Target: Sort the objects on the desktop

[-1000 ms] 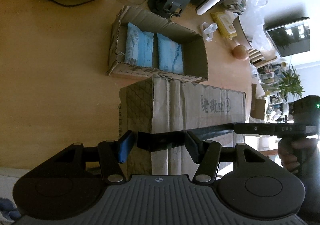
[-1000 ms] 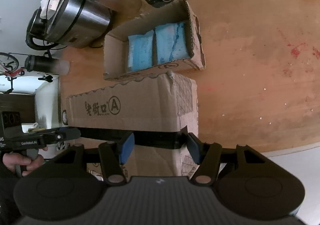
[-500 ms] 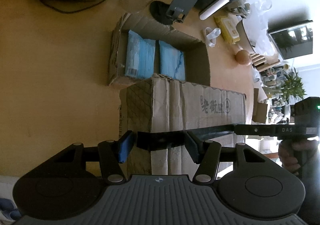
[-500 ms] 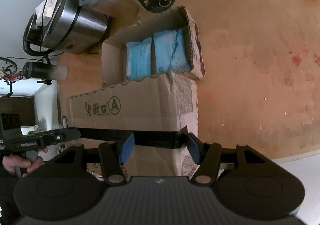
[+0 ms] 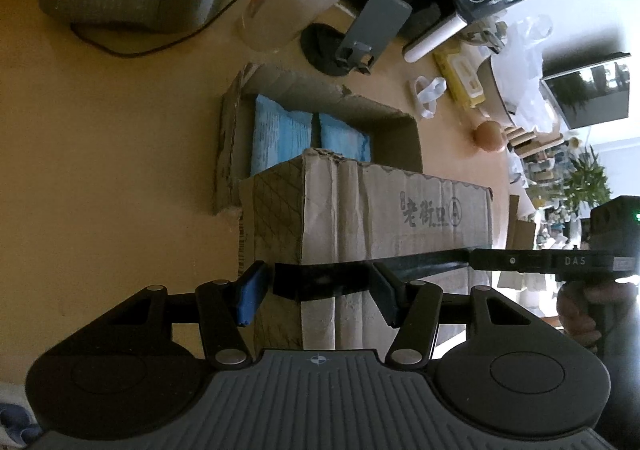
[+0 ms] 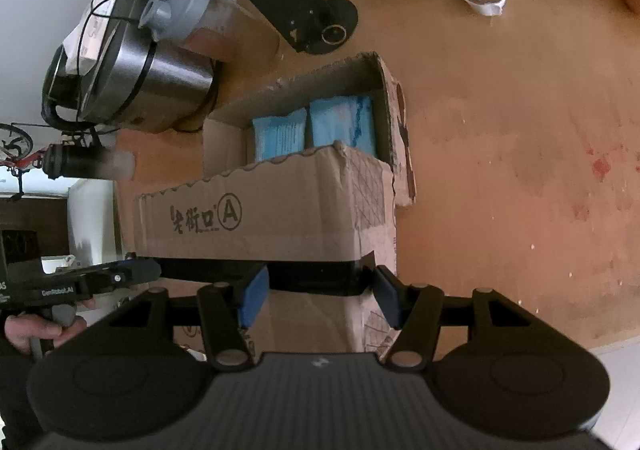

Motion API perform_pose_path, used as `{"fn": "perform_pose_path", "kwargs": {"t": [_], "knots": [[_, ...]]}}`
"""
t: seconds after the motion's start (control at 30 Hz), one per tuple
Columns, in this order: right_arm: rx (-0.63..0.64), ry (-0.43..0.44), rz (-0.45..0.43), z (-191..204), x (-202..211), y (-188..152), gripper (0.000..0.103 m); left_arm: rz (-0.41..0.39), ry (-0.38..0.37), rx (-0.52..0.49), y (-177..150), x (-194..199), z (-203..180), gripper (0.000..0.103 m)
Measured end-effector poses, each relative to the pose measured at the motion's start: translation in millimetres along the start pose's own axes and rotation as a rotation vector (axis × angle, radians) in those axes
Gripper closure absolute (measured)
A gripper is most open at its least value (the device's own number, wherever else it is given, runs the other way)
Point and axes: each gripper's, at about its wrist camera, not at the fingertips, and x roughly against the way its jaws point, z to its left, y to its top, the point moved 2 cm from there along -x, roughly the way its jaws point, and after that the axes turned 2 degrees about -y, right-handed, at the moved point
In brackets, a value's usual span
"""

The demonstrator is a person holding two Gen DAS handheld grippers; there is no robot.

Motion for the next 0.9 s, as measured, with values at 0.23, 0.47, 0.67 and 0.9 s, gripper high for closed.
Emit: {"fn": "perform_pose_path", "kwargs": {"t": [0.23, 0.47, 0.67, 0.9], "knots": [[0.007, -0.006, -0.013, 7, 1, 20, 0.042, -0.006, 0.005, -0.004, 20, -1, 0, 0.049], [0.011, -0.007, -0.017, 10, 0, 34, 0.042, -0.006, 0.003, -0.003, 34, -1, 0, 0.049], [0.003, -0.002, -0.02, 9, -1, 45, 0.042, -0.009, 0.008, -0.007, 47, -2, -2, 0.049], [-0.004, 0.002, -0.034, 9, 1, 58, 0.042, -0.016, 0.01, -0.018, 62, -2, -5, 0.049]]}}
